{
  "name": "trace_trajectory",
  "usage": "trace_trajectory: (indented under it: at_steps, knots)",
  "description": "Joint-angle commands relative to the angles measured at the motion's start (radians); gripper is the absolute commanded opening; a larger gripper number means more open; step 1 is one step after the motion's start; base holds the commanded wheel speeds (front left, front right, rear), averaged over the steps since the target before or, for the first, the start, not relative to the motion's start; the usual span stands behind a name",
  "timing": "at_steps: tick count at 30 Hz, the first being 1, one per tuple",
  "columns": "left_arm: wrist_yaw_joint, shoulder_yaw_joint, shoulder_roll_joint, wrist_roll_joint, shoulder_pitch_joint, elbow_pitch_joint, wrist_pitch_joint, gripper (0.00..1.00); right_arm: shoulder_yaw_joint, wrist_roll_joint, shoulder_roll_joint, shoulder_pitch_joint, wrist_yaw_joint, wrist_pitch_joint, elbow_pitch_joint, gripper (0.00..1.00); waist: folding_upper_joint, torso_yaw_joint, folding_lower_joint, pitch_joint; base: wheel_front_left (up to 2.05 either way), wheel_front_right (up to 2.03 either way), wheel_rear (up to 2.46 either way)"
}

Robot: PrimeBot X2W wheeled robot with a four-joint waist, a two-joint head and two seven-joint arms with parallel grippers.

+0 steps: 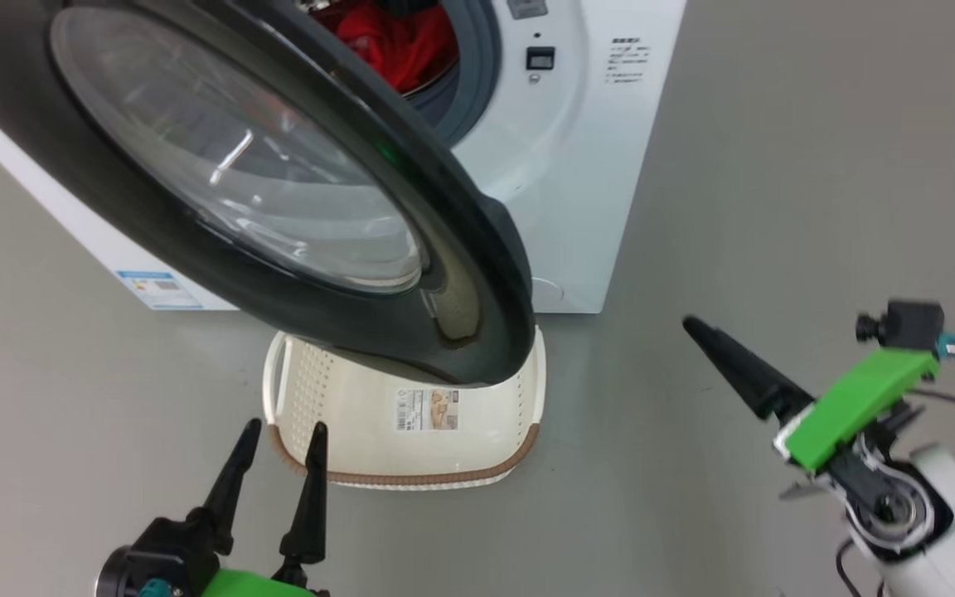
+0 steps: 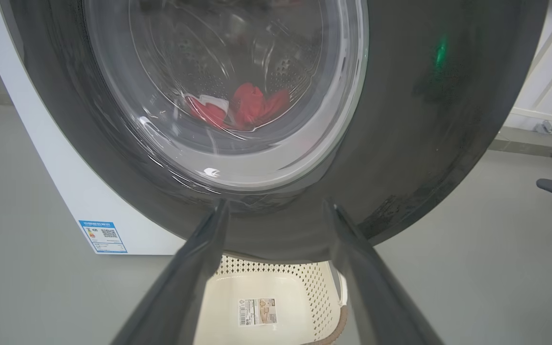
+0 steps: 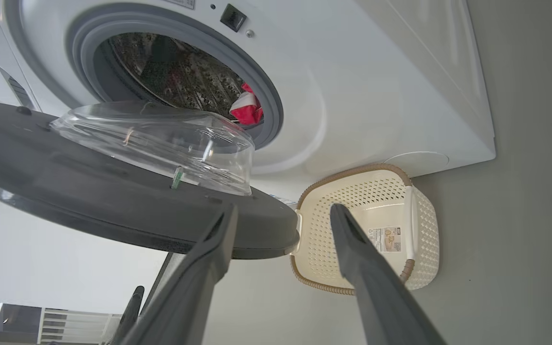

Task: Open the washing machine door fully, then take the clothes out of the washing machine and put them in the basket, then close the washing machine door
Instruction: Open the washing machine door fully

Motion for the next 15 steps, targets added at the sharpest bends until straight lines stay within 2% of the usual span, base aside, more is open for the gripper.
trace_trajectory:
  at_steps: [1, 15]
  knots:
    - [-0.008, 0.036, 0.014, 0.009, 0.002, -0.019, -0.009, 1.00, 0.018, -0.020, -0.020, 0.021, 0.008, -0.026, -0.026, 1.00, 0.0000, -0.011, 0.0000, -0.007, 0.00, 0.00, 0.00]
    - [-0.004, 0.049, 0.014, 0.012, 0.026, -0.011, -0.009, 1.00, 0.173, -0.140, -0.125, 0.114, 0.008, -0.319, 0.026, 1.00, 0.0000, -0.058, 0.0000, -0.039, 0.00, 0.00, 0.00]
